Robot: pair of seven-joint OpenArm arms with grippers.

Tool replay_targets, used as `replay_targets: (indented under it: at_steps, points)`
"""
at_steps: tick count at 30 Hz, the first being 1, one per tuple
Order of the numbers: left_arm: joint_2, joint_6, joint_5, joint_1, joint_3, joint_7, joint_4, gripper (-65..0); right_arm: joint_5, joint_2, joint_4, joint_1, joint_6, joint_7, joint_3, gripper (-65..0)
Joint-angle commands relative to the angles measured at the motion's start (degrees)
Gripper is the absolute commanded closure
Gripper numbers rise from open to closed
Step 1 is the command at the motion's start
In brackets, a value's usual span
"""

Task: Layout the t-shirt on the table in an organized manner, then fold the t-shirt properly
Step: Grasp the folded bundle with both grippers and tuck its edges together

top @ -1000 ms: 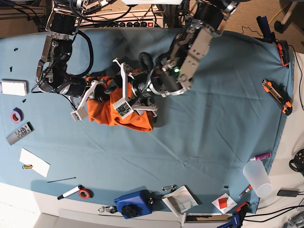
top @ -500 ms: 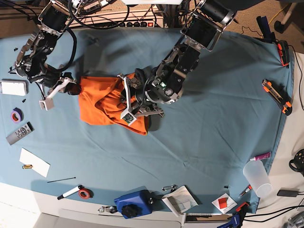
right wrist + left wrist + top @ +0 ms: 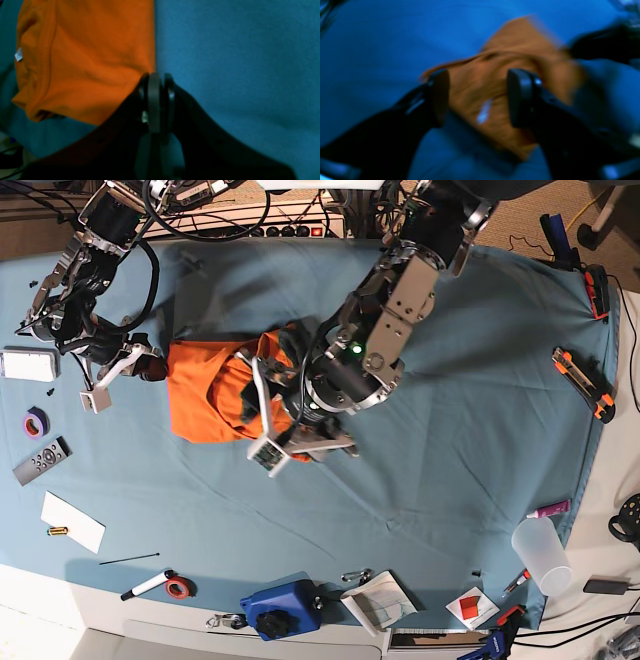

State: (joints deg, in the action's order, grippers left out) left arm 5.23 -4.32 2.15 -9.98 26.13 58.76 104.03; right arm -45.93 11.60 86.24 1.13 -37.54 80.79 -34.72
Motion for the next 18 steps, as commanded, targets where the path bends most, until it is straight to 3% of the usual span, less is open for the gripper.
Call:
replay_targets:
  at_steps: [1,4,6,11,14,18]
  points:
    - [0.70,1.49,-1.92,-0.68,-0.04,-1.09,0.83,-40.5,-1.18,1.14,0.87,0.90,-0.22,-0.79,-0.15,-4.2]
    - [0.66,10.10,-7.65,0.20,-0.07,1.51,0.66,-40.8,-1.16,1.22,0.87,0.90,-0.22,-0.79,-0.15,-4.2]
    - [0.72,13.53,-8.13,1.42,-0.07,2.99,0.24,-40.8,-1.11,1.40,0.87,0.90,-0.24,-0.79,-0.15,-4.2]
    - [2.73,14.36,-2.84,5.77,-0.17,2.91,-0.92,-40.8,-0.98,1.42,0.87,0.92,-0.22,-0.79,-0.15,-4.2]
    - [3.77,12.31,0.72,7.28,-0.15,1.03,-1.05,-40.8,-0.98,1.42,0.87,0.92,-0.22,-0.79,-0.15,-4.2]
    - [3.77,12.59,1.09,7.28,-0.52,-0.76,-2.40,-40.8,-0.98,1.44,0.87,0.90,-0.22,-0.79,-0.15,-4.2]
